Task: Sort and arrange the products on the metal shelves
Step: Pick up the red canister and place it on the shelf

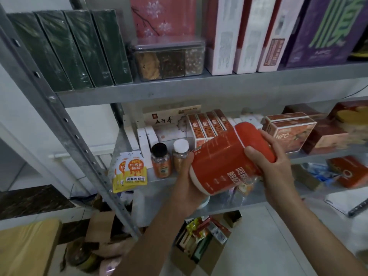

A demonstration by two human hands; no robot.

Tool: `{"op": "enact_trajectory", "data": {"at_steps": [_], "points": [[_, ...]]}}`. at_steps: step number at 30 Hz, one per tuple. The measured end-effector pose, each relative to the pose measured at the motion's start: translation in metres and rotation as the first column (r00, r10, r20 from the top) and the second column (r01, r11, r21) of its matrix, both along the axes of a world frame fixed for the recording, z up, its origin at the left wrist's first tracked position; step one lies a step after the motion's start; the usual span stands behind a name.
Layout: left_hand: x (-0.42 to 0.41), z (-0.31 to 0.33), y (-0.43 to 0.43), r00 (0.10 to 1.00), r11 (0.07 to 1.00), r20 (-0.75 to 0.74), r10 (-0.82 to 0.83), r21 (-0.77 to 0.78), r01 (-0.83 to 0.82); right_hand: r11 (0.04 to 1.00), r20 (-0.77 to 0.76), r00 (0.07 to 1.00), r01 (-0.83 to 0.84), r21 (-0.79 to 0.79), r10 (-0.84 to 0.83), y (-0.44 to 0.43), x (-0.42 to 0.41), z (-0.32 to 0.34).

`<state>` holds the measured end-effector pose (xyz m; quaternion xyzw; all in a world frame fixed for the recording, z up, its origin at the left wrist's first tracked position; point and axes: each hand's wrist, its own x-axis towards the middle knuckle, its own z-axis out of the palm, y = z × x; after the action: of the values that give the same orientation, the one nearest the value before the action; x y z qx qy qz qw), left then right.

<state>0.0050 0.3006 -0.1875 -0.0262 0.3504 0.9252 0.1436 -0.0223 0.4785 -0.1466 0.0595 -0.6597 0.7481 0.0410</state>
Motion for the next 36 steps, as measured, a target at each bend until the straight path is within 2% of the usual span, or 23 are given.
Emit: {"op": "enact_trajectory", "data": {"at_steps": [2,5,8,11,14,17,20,22,24,27,29,33,36], "points": [[0.01,-0.003,0.015,0.999,0.998,0.034,0.034,0.056,-0.036,0.994,0.075,0.992,-0.103,0.021,0.101,0.017,-0.005,-0.001],[0.023,-0.006,0.035,0.984,0.986,0.172,0.039,0.155,-0.066,0.951,0.125,0.943,-0.31,-0.008,0.308,0.041,-0.016,-0.006],[0.041,0.0,0.062,0.964,0.944,0.259,-0.051,0.328,-0.038,0.878,0.064,0.886,-0.442,-0.185,0.46,0.051,-0.021,-0.017],[0.055,0.007,0.086,0.938,0.9,0.336,-0.084,0.429,-0.073,0.829,0.068,0.88,-0.415,-0.374,0.471,0.048,-0.023,-0.028],[0.062,0.008,0.101,0.908,0.872,0.418,-0.033,0.456,-0.179,0.825,0.171,0.877,-0.334,-0.456,0.449,0.038,-0.019,-0.036],[0.064,0.01,0.102,0.868,0.899,0.497,-0.013,0.387,-0.208,0.857,0.255,0.878,-0.267,-0.441,0.405,0.029,-0.016,-0.038],[0.065,0.01,0.091,0.859,0.985,0.512,0.012,0.14,-0.097,0.858,0.293,0.871,-0.235,-0.456,0.394,0.029,-0.021,-0.031],[0.062,0.005,0.078,0.887,0.994,0.451,0.1,-0.018,-0.104,0.857,0.312,0.856,-0.248,-0.452,0.412,0.031,-0.024,-0.023],[0.059,0.005,0.064,0.912,0.983,0.368,0.181,-0.107,-0.152,0.865,0.345,0.833,-0.276,-0.419,0.433,0.032,-0.024,-0.018],[0.055,0.014,0.052,0.97,0.99,0.225,0.09,-0.124,-0.063,0.875,0.431,0.771,-0.337,-0.348,0.469,0.024,-0.02,-0.017],[0.054,0.013,0.05,0.982,0.97,0.169,0.079,-0.24,-0.037,0.884,0.456,0.761,-0.357,-0.301,0.462,0.015,-0.017,-0.014],[0.054,0.013,0.047,0.978,0.971,0.178,0.112,-0.23,-0.07,0.898,0.446,0.781,-0.351,-0.266,0.437,0.004,-0.014,-0.009],[0.052,0.011,0.041,0.967,0.985,0.209,0.143,-0.126,-0.118,0.888,0.446,0.771,-0.356,-0.291,0.455,0.008,-0.015,-0.005]]}}
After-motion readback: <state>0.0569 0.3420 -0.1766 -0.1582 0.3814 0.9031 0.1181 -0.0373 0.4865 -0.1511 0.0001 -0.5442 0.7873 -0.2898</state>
